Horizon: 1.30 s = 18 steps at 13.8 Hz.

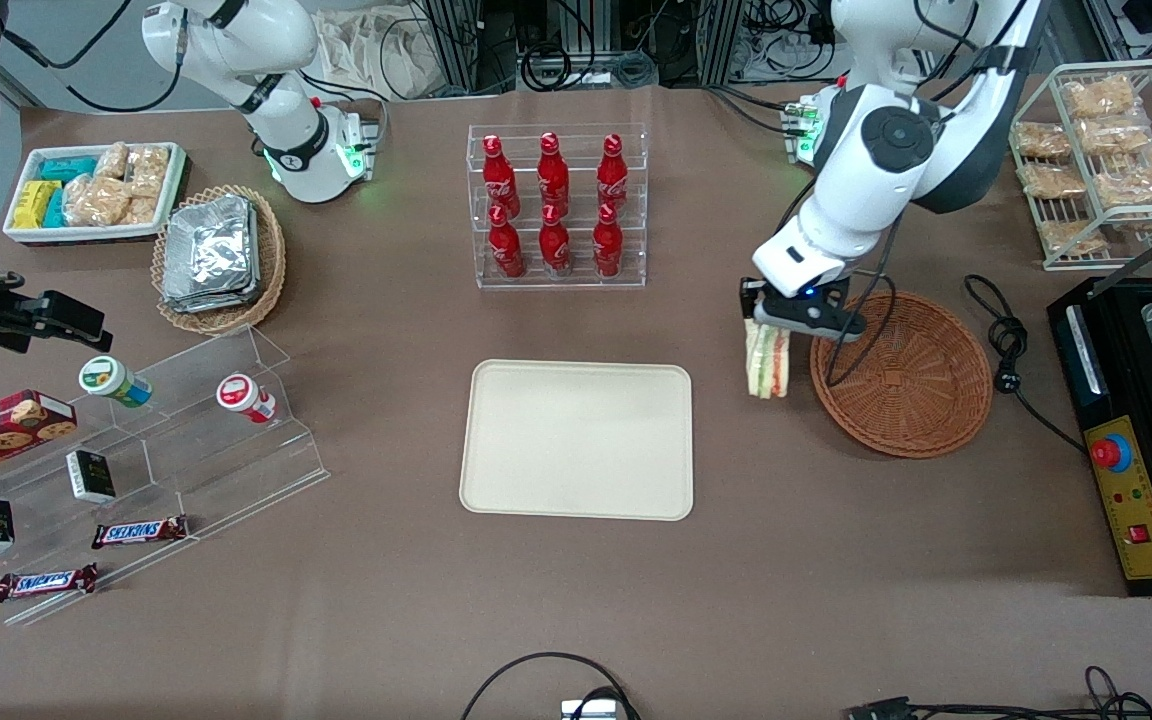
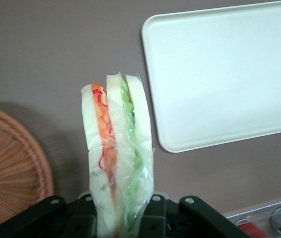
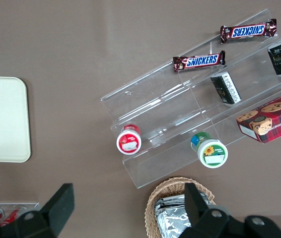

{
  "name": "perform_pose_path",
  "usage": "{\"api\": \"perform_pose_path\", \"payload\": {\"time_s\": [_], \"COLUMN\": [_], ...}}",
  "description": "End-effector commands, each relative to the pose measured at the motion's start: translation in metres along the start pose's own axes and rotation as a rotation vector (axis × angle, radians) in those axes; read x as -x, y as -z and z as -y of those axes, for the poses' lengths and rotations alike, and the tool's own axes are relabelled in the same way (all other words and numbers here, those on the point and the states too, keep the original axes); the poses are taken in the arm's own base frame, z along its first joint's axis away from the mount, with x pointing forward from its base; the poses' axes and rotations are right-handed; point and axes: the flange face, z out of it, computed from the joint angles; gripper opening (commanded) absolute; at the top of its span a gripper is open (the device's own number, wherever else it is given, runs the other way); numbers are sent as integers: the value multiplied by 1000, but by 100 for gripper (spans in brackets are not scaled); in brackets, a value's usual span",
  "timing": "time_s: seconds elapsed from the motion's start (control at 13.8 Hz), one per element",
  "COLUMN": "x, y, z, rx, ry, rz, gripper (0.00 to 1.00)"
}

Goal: Place sandwich from basket to tray
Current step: 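Carry the sandwich over the cream tray with the left gripper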

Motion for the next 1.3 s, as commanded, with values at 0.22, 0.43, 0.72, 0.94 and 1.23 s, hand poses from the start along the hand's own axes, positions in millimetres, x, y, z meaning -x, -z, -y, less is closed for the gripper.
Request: {"api": "perform_pose_path", "payload": {"time_s": [0.22, 0.43, 0.72, 0.94, 1.23], "x": [-49, -58, -71, -66, -61], "y": [-45, -78, -119, -158, -194], "z": [-62, -89, -116, -130, -128], "rx": [28, -13, -37, -78, -89], "ry": [23, 28, 58, 43, 14], "rz": [25, 37, 36, 12, -11], "gripper": [15, 15, 15, 16, 16]}}
